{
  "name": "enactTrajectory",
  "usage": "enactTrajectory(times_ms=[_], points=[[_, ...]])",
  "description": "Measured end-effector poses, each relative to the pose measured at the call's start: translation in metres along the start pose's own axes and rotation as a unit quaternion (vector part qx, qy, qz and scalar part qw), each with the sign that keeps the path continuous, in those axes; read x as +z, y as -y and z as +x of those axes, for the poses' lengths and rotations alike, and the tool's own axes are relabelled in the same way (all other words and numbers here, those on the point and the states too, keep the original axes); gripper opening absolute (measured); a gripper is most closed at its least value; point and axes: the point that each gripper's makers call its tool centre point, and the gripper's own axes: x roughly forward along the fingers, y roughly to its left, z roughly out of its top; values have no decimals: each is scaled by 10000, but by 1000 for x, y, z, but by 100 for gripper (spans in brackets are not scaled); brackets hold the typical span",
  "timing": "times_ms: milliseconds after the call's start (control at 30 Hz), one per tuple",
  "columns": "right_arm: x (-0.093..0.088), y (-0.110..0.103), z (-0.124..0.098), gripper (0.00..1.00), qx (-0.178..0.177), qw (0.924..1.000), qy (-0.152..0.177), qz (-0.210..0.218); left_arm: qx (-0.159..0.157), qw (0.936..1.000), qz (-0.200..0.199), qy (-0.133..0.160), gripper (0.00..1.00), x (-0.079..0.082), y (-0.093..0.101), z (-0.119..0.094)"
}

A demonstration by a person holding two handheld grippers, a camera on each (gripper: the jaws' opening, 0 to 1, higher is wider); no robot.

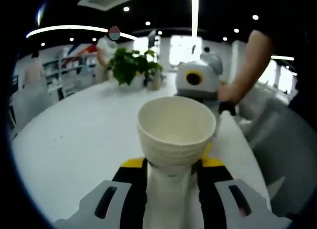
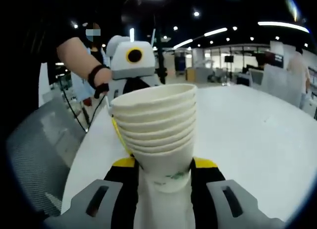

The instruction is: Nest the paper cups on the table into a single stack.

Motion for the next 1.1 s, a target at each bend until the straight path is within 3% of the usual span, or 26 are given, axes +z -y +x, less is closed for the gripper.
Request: enactTrajectory(times_ms=[733,1100], points=[[4,72,22,37,-76,9999,118,96,88,9999,63,-128,38,-1,-76,17],[-3,88,32,37,-157,9996,190,170,84,9995,109,-273,38,-10,-92,22]])
